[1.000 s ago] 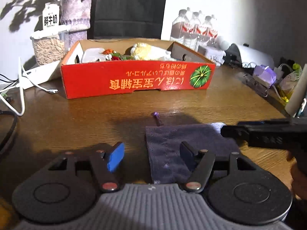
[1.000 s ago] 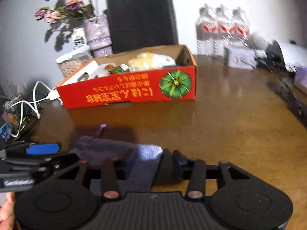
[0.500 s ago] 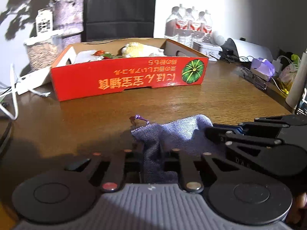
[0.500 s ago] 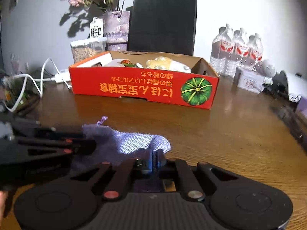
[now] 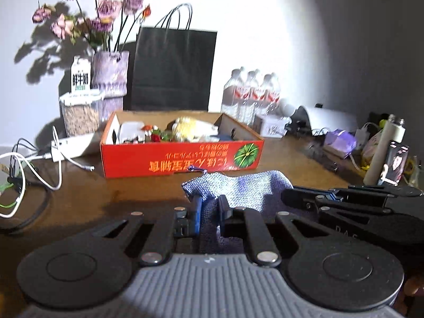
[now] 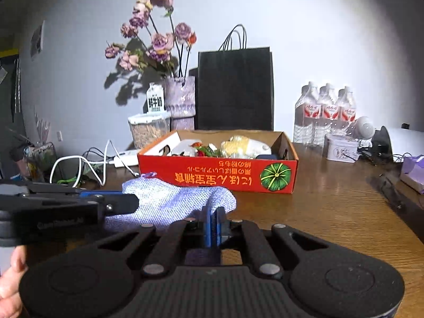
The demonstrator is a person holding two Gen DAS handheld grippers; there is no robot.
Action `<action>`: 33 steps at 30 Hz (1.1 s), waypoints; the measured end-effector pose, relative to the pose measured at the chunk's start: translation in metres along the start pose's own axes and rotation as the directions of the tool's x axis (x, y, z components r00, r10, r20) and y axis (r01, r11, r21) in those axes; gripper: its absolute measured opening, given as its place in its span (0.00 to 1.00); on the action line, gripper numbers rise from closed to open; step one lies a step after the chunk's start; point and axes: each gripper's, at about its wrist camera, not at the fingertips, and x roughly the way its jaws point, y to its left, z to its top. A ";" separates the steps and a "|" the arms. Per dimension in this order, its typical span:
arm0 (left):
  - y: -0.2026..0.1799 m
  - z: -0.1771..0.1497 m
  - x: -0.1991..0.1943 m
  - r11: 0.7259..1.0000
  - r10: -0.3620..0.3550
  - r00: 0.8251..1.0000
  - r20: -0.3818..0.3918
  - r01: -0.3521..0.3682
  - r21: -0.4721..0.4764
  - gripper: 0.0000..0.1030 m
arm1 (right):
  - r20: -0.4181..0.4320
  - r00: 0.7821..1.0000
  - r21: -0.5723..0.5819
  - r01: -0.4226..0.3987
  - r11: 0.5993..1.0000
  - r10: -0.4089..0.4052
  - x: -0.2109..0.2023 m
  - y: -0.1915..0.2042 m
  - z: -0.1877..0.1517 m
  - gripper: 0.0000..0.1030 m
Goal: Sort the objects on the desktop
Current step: 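Grasp the lavender drawstring pouch with both tools together, then carry the pouch with both tools into the box and release it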
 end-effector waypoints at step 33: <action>0.108 0.175 0.223 0.992 0.027 0.982 -0.188 -0.049 -0.113 0.13 | -0.270 0.952 0.035 -0.140 0.989 0.145 0.271 -0.075 0.194 0.04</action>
